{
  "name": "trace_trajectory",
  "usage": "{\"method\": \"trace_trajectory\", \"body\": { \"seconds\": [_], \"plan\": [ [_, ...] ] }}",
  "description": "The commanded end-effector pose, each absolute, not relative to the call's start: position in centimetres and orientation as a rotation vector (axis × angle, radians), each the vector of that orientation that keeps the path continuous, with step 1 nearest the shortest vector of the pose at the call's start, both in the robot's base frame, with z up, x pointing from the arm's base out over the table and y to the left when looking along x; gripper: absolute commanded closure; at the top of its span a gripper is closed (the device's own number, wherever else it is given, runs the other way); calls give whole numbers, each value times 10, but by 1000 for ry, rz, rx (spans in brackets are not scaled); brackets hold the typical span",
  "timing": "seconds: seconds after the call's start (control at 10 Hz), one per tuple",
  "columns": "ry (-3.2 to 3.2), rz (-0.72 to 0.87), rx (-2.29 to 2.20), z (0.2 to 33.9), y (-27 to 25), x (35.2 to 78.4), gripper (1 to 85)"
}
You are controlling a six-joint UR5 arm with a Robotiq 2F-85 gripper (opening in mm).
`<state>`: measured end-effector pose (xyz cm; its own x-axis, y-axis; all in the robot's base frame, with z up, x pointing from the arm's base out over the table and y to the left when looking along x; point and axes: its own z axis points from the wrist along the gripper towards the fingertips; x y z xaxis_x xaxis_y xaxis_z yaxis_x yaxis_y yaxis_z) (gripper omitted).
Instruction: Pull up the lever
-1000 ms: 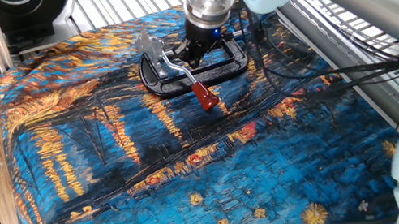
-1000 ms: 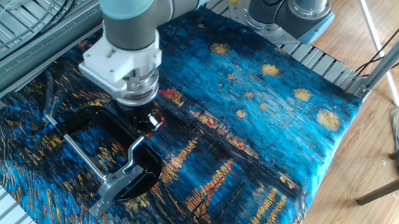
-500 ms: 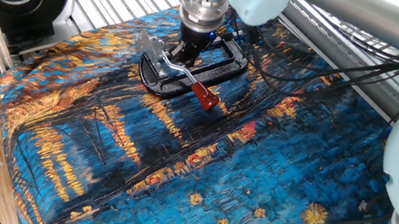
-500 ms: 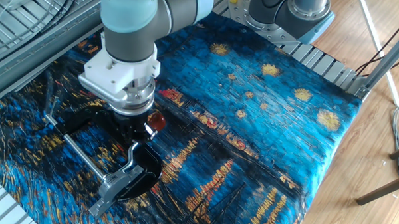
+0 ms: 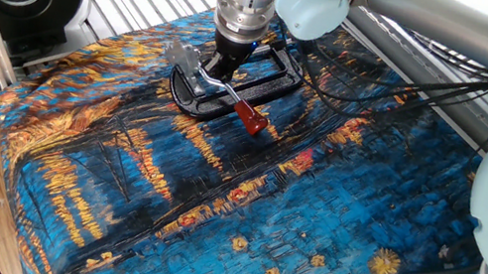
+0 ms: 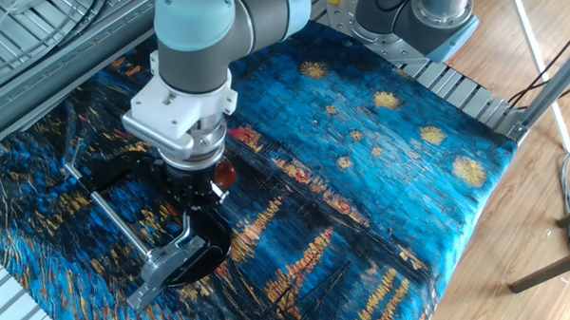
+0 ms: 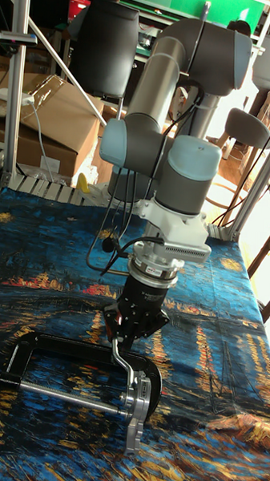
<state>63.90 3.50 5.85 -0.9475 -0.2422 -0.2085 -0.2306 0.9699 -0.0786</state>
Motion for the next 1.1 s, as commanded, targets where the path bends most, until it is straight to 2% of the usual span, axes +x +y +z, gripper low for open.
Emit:
{"method": "trace_trajectory", "body": {
  "seconds": [0.0,0.3,0.6,0.8,1.0],
  "plan": [
    [2880,-74,-387,60,36,644,680],
    [2878,-110,-418,62,27,645,680],
    [2859,-75,-449,66,32,647,680],
    [2844,-45,-464,65,42,652,640],
    [2861,-64,-432,63,37,652,640]
  ]
}}
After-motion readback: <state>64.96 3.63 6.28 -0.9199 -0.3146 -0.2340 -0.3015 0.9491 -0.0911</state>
